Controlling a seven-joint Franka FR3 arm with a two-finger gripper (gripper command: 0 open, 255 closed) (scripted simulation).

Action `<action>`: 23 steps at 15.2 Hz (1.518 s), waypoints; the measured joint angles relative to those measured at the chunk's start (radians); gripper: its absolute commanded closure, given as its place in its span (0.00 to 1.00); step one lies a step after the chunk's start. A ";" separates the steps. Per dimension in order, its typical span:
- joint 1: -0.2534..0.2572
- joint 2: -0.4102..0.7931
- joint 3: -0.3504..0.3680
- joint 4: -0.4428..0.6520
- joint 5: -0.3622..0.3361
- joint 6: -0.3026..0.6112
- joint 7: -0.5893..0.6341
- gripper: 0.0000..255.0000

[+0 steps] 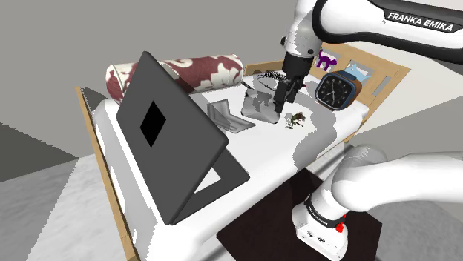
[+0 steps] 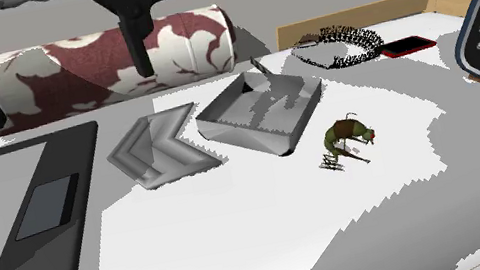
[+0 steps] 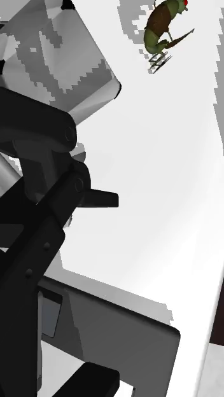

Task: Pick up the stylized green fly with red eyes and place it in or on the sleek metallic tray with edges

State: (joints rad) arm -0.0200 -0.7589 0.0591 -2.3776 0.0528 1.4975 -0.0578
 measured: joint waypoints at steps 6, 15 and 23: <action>-0.032 0.002 -0.070 -0.062 -0.073 0.061 -0.087 0.00; -0.115 0.067 -0.232 -0.146 -0.239 0.222 -0.273 0.00; -0.179 0.234 -0.385 -0.137 -0.360 0.413 -0.427 0.00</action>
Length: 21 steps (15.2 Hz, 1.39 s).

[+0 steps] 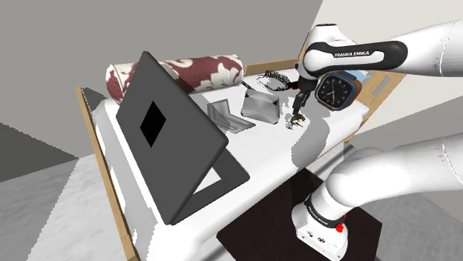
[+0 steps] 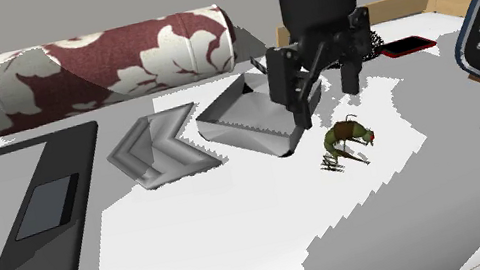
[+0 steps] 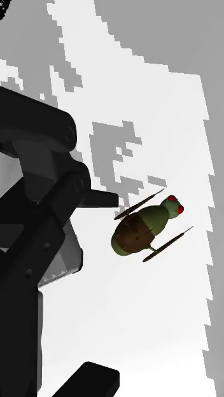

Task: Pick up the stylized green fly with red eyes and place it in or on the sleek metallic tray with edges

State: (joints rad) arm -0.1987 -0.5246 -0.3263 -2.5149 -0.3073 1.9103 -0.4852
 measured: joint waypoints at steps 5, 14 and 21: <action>-0.020 0.059 -0.051 -0.021 -0.033 0.091 -0.041 0.00; -0.023 0.084 -0.064 -0.063 -0.044 0.159 -0.036 0.00; -0.023 0.082 -0.064 -0.062 -0.044 0.158 -0.036 1.00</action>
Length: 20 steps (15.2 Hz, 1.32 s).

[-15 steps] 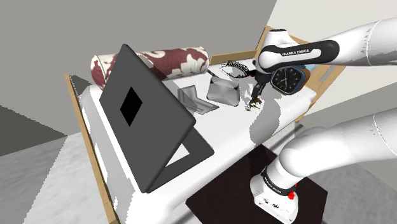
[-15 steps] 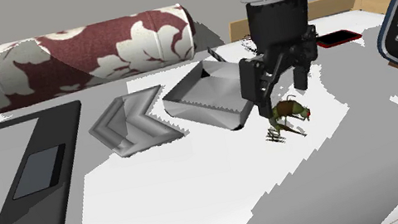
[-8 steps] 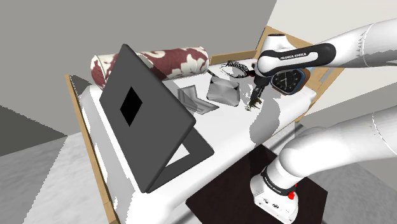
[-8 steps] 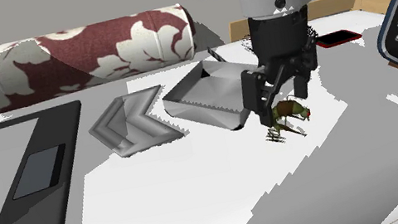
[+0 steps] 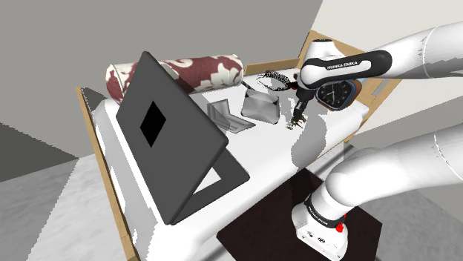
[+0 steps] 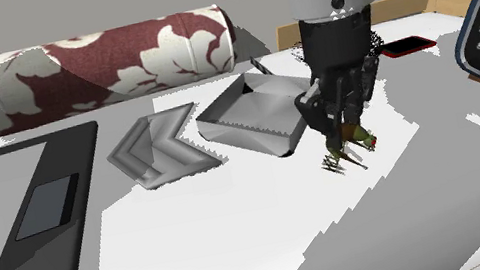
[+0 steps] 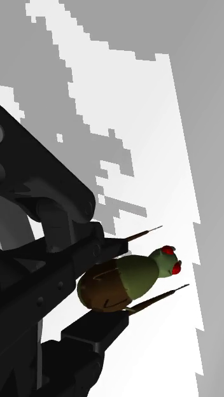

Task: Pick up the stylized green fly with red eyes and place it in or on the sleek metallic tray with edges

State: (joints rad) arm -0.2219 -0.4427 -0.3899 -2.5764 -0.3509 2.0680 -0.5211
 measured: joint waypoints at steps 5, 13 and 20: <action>0.000 -0.002 0.000 -0.001 -0.001 0.000 0.001 1.00; 0.001 -0.038 0.016 0.050 0.010 -0.090 -0.010 1.00; 0.004 -0.073 0.035 0.118 0.023 -0.192 -0.020 1.00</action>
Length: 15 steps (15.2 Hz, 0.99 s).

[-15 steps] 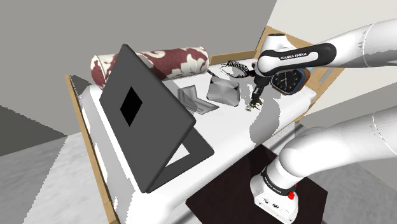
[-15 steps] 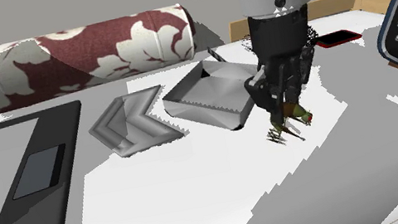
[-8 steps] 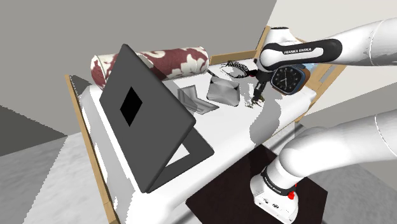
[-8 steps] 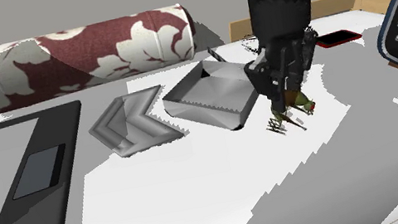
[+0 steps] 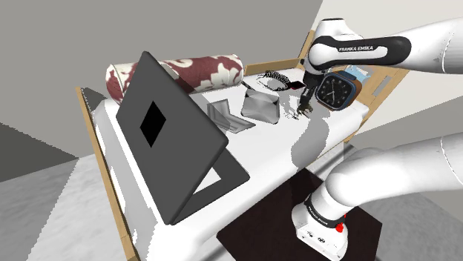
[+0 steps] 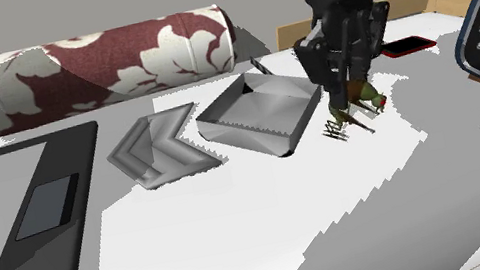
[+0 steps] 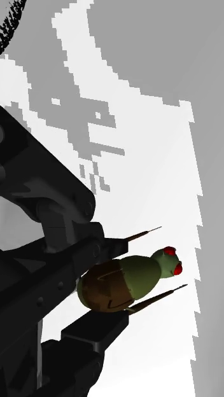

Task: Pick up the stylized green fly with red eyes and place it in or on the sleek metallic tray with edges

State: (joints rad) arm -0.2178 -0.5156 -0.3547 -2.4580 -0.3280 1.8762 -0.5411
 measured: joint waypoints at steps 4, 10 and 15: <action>0.002 -0.009 0.009 0.048 0.008 -0.057 -0.008 1.00; 0.012 -0.002 0.025 0.125 0.025 -0.127 -0.012 1.00; 0.055 0.156 0.040 0.277 0.080 -0.130 0.010 1.00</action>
State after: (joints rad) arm -0.1624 -0.3593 -0.3146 -2.1812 -0.2476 1.7457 -0.5309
